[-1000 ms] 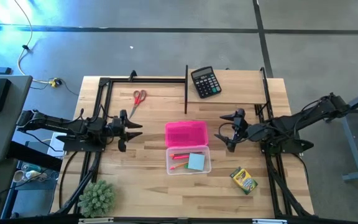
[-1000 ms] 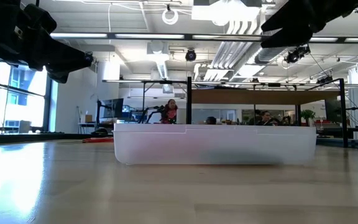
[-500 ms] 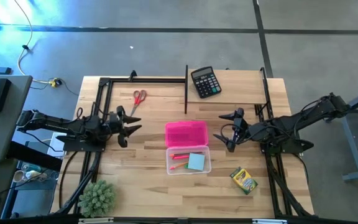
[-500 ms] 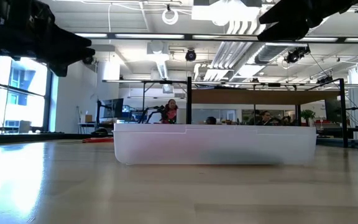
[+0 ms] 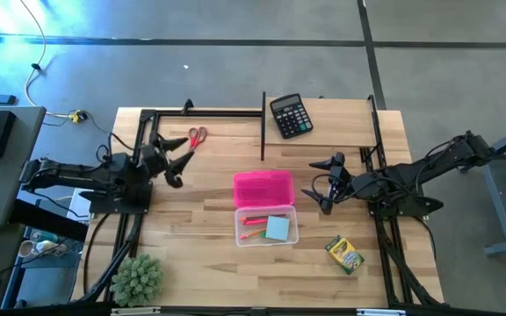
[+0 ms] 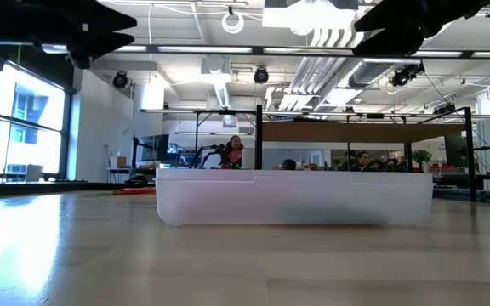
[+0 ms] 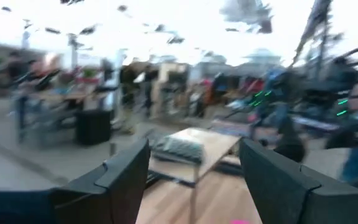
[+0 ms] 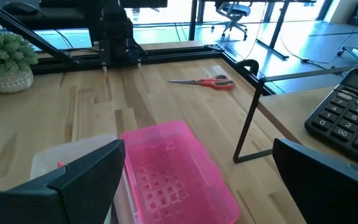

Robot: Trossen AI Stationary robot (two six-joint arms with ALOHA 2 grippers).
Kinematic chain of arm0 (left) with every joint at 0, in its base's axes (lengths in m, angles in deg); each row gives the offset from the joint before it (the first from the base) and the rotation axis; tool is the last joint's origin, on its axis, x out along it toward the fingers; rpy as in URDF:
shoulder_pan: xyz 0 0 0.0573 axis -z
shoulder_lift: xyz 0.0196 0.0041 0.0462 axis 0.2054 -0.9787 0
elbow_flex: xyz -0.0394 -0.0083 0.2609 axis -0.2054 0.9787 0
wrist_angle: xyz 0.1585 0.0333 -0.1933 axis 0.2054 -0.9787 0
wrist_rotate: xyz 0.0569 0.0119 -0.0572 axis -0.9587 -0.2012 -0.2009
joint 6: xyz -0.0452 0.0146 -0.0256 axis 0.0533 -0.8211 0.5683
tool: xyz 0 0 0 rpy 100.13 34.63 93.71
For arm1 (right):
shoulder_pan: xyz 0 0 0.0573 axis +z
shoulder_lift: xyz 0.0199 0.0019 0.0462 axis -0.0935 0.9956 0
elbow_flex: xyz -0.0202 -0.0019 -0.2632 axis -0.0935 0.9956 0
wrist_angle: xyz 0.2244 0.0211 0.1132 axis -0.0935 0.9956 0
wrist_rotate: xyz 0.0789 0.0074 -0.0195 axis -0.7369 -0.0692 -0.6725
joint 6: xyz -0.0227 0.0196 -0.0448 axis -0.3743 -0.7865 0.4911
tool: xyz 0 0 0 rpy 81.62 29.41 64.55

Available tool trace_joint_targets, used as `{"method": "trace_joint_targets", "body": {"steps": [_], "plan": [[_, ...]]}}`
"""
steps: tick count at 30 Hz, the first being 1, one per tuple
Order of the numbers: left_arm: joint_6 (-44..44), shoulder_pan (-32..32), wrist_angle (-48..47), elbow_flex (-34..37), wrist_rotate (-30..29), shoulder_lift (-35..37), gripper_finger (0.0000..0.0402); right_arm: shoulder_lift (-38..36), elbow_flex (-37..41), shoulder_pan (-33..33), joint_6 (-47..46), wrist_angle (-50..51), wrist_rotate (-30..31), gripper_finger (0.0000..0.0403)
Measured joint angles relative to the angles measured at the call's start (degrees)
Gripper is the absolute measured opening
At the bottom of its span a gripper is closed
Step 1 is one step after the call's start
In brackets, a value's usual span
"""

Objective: Pack school essentials
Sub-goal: Put the red scissors into the transparent box

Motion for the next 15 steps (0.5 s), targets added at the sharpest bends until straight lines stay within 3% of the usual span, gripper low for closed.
{"method": "trace_joint_targets", "body": {"steps": [7,15], "plan": [[7.24,-11.39,-24.27,-16.21,-5.1,-11.49,0.0214,0.0,0.0,0.0,-0.24,0.0,-0.02,0.0399],[16.31,-25.47,-47.3,-31.04,-4.89,-24.93,0.02,0.0,0.0,0.0,-2.58,0.04,-0.92,0.0399]]}}
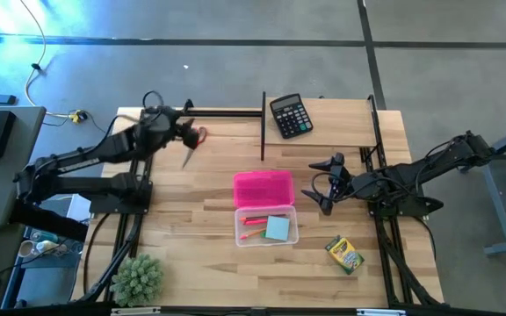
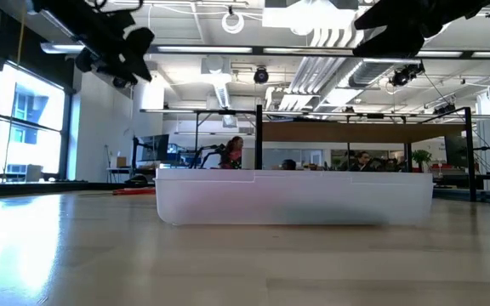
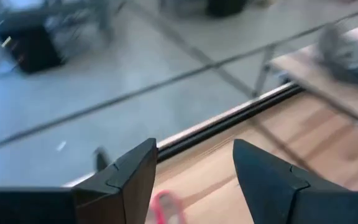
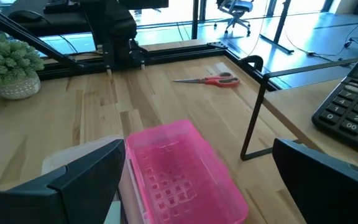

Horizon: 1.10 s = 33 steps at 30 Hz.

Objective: Pack school essentials
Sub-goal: Put the red scissors into the transparent box

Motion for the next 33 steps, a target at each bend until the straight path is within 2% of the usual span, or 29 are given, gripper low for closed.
{"method": "trace_joint_targets", "body": {"steps": [3,6,13,22,33], "plan": [[3.5,-4.18,-5.56,-3.98,1.27,-4.94,0.02,0.0,0.0,-0.01,0.0,0.03,0.0,0.0399],[5.1,-8.16,-9.33,-7.2,5.46,-9.95,0.02,0.0,0.0,0.0,0.0,0.26,0.01,0.0399],[5.62,-14.34,-11.56,-12.92,14.13,-20.82,0.0202,0.0,0.0,0.0,0.0,0.26,0.01,0.0399],[9.88,-17.27,-22.4,-18.32,15.36,-30.53,0.0202,0.0,-0.02,0.0,0.0,0.26,-0.14,0.0399],[14.93,-17.36,-23.15,-18.39,18.49,-39.27,0.0193,0.0,-0.02,0.0,0.02,0.26,-0.15,0.0399]]}}
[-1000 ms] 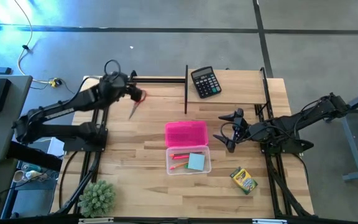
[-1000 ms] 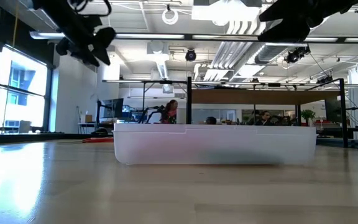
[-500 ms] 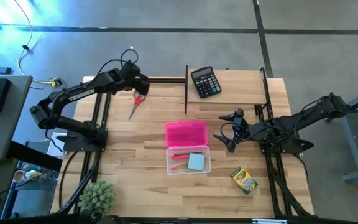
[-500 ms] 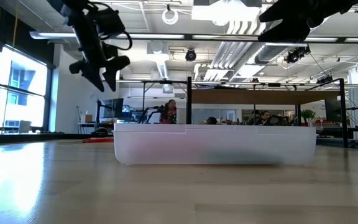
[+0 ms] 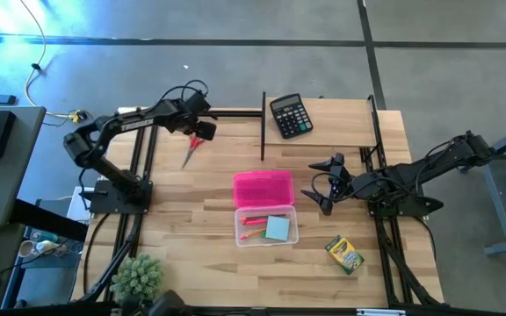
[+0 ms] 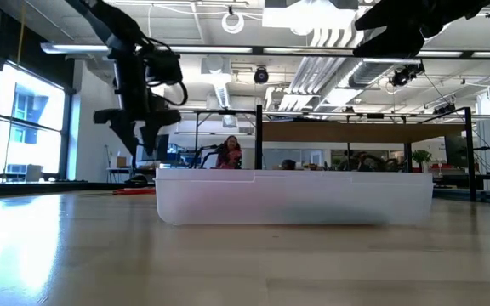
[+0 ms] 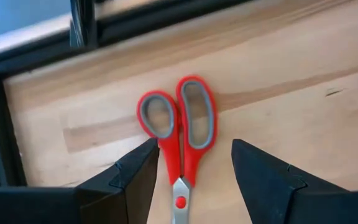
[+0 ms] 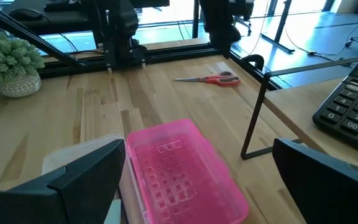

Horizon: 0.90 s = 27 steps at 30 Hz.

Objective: Pack school essentials
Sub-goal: Put the red scissors into the transparent box

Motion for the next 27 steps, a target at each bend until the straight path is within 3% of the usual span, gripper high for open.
{"method": "trace_joint_targets", "body": {"steps": [14,27], "plan": [[5.15,-0.06,0.72,0.0,-0.35,-8.92,0.0192,0.0,0.0,-0.01,0.19,0.2,-0.08,0.0399],[5.6,-0.69,5.7,0.0,-0.54,-10.92,0.0191,0.02,0.0,-0.02,0.01,1.11,-0.86,0.0399]]}}
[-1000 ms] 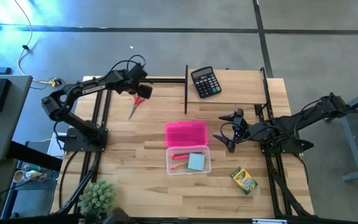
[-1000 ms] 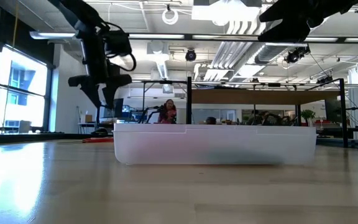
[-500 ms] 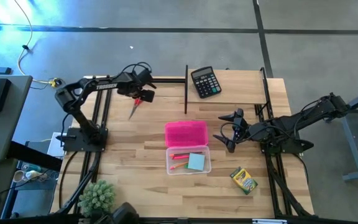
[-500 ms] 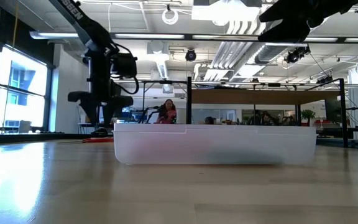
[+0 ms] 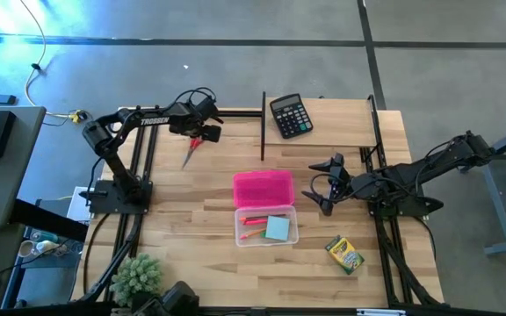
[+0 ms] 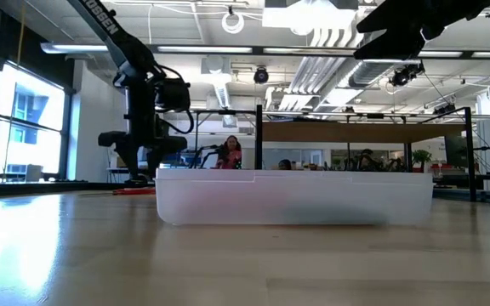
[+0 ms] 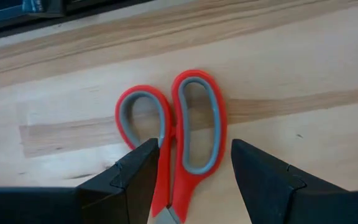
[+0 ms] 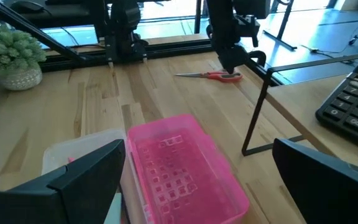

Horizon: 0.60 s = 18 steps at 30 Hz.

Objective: Pack school essentials
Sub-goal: Put the red scissors into the transparent box

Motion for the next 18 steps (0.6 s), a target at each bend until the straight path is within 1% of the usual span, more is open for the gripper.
{"method": "trace_joint_targets", "body": {"steps": [3,9,18], "plan": [[0.0,-0.14,-0.01,0.0,-0.3,0.0,0.0191,0.0,0.0,0.02,-0.01,0.0,-1.02,0.0399],[-0.02,-0.86,-0.03,0.0,-0.96,-0.13,0.019,0.0,0.0,0.02,-0.35,0.02,-1.1,0.0399],[-0.02,-1.34,0.06,0.07,-1.56,-2.69,0.019,0.0,0.0,0.01,-0.66,0.15,-1.1,0.0399]]}}
